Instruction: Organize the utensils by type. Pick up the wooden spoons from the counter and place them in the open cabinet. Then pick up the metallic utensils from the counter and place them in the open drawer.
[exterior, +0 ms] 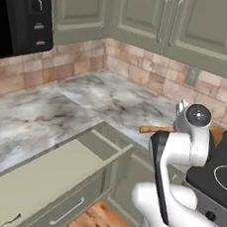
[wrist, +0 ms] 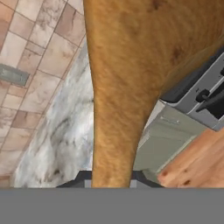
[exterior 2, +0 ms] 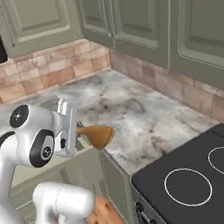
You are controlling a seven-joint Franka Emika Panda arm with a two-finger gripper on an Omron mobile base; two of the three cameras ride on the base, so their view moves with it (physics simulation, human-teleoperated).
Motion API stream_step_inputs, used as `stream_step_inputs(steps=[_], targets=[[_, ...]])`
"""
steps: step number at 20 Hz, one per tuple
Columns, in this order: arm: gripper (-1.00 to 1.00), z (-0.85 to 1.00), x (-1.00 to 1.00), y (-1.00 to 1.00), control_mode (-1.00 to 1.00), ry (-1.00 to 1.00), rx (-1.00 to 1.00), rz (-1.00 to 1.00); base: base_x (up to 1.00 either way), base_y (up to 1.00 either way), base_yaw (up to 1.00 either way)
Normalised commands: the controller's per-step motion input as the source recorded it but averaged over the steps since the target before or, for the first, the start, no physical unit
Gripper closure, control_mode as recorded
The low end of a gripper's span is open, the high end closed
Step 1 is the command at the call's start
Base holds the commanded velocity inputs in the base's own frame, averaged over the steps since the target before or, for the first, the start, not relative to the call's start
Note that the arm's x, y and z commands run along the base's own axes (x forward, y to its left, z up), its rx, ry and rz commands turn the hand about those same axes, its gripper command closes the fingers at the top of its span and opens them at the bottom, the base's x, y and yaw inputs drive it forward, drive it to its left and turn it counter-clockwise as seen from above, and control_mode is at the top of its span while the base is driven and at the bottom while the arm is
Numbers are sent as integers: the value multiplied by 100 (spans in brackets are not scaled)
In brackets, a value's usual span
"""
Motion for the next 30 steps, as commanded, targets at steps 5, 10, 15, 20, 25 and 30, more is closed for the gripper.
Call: stream_step_inputs(steps=[5, 10, 15, 20, 25, 30], targets=[[100, 0, 0, 0, 100, 0, 0, 0, -48, 12, -48], [100, 0, 0, 0, 100, 0, 0, 0, -47, 8, -48], [100, 0, 0, 0, 100, 0, 0, 0, -47, 0, -47], [100, 0, 0, 0, 100, 0, 0, 0, -48, 0, -47], [100, 0, 0, 0, 100, 0, 0, 0, -44, 0, -49], [100, 0, 0, 0, 100, 0, 0, 0, -30, 0, -50]])
